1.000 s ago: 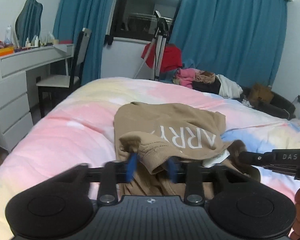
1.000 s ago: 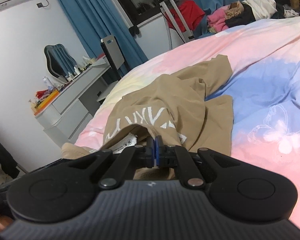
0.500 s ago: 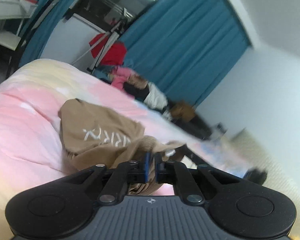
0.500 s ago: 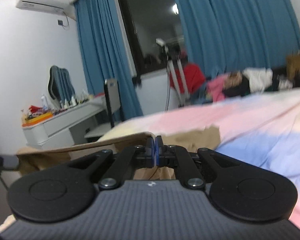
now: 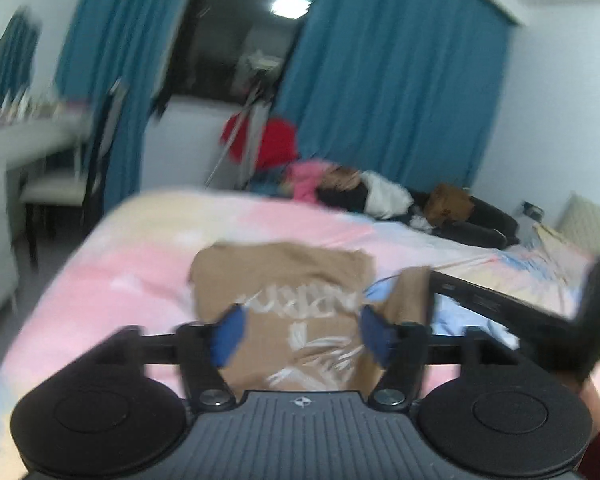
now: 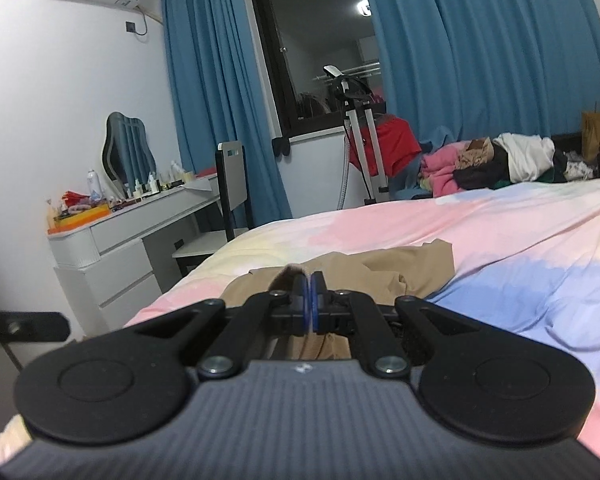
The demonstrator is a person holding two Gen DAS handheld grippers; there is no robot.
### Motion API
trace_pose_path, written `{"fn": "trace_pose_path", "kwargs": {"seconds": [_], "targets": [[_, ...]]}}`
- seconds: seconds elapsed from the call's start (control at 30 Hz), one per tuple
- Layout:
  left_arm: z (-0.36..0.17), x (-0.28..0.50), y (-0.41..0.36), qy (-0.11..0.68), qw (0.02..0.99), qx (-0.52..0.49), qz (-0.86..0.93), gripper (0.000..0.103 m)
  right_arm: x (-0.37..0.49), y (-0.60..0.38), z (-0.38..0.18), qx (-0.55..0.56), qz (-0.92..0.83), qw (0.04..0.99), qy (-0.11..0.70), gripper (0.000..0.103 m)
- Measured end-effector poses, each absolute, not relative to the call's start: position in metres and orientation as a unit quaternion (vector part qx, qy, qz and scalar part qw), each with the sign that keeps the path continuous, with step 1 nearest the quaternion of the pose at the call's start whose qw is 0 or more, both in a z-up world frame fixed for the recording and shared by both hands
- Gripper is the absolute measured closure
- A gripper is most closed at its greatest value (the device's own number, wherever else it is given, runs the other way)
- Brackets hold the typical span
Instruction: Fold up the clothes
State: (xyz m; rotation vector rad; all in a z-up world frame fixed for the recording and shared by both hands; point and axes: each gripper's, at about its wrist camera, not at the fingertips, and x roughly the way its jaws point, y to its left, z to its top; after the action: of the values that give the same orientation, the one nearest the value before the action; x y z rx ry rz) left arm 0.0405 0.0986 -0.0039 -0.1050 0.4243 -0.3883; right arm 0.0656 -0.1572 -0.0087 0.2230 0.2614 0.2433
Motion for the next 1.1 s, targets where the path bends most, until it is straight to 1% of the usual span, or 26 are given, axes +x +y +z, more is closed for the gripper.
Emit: {"fn": "trace_pose_path", "kwargs": {"seconds": [0.07,0.13,0.17,0.23,0.3,0.33,0.43,0.53,0.7,0.77,0.87,0.97,1.03,1.1], "targets": [[-0.01,0.033,0.074,0.206,0.956,-0.027,-0.205,0.024,0.066,-0.16,-0.007,0.126,0.126,0.975,0.134,0.098],[-0.023,0.032,0.049,0.22,0.953,-0.006,-0.209,0.023,0.065,-0.164,-0.006,0.142,0.132,0.971,0.141,0.098],[-0.032,0.031,0.035,0.224,0.954,0.013,-0.198,0.021,0.065,-0.165,-0.005,0.149,0.134,0.969,0.142,0.098],[-0.05,0.03,0.01,0.222,0.96,0.062,-0.159,0.021,0.064,-0.17,-0.004,0.162,0.136,0.967,0.145,0.098],[-0.066,0.028,-0.012,0.201,0.968,0.112,-0.103,0.019,0.063,-0.175,-0.004,0.175,0.138,0.964,0.145,0.098],[-0.074,0.028,-0.02,0.188,0.97,0.128,-0.081,0.016,0.062,-0.178,-0.004,0.183,0.139,0.962,0.145,0.098],[-0.088,0.032,-0.036,0.17,0.974,0.147,-0.037,0.015,0.06,-0.184,-0.003,0.2,0.139,0.959,0.144,0.098],[-0.098,0.039,-0.04,0.171,0.973,0.154,0.028,0.015,0.057,-0.188,-0.003,0.201,0.125,0.962,0.134,0.098],[-0.101,0.046,-0.022,0.221,0.961,0.14,0.088,0.014,0.057,-0.194,-0.004,0.199,0.09,0.969,0.118,0.098],[-0.097,0.042,-0.016,0.228,0.958,0.139,0.102,0.014,0.055,-0.195,-0.005,0.194,0.075,0.972,0.11,0.098],[-0.09,0.032,-0.016,0.219,0.956,0.151,0.126,0.01,0.054,-0.194,-0.005,0.174,0.047,0.979,0.1,0.098],[-0.078,0.02,-0.01,0.201,0.959,0.142,0.14,0.01,0.053,-0.189,-0.006,0.15,0.026,0.984,0.092,0.098],[-0.064,0.012,-0.001,0.169,0.968,0.11,0.152,0.01,0.056,-0.188,-0.01,0.138,0.014,0.985,0.102,0.097],[-0.045,0.004,0.014,0.135,0.977,0.056,0.158,0.01,0.062,-0.189,-0.013,0.138,0.019,0.983,0.123,0.097]]}}
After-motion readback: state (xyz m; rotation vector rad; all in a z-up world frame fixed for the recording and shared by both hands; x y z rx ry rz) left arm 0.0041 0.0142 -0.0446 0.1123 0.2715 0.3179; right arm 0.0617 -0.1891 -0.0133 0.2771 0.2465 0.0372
